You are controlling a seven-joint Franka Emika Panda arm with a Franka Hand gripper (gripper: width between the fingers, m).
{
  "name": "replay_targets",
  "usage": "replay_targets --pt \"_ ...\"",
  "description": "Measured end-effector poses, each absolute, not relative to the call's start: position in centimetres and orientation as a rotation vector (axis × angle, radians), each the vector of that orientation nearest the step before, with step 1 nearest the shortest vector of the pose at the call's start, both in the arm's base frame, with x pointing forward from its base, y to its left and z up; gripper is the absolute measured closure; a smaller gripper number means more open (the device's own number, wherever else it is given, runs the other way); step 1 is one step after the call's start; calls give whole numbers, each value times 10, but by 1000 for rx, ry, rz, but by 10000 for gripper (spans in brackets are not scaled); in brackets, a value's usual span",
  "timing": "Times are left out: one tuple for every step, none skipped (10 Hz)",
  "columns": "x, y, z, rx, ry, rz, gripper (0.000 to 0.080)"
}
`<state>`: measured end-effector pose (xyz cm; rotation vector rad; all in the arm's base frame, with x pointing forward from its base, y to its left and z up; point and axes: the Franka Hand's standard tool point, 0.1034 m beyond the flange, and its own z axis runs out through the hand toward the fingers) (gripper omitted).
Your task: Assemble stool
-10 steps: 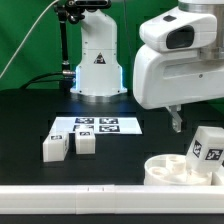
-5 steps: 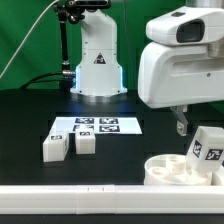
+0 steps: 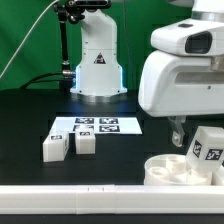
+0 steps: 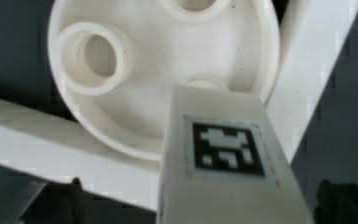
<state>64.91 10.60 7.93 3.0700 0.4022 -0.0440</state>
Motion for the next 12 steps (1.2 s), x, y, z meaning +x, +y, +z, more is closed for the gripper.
replay_targets --pt "647 105 78 3070 401 -50 151" --pt "648 107 80 3072 400 -46 151" --pt "649 109 82 3074 401 -43 151" --pt "651 111 84 3076 403 -37 168" --pt "652 112 86 3076 405 -38 168" --pt "653 112 88 3076 405 -34 336" --pt "653 112 88 3076 405 -32 336" --pt "653 111 88 3076 411 -31 460" --pt "654 110 88 3074 433 -22 460" --pt "654 110 88 3075 419 -22 460" --pt "654 110 88 3078 401 -22 460" --pt "654 110 88 3078 401 -22 460"
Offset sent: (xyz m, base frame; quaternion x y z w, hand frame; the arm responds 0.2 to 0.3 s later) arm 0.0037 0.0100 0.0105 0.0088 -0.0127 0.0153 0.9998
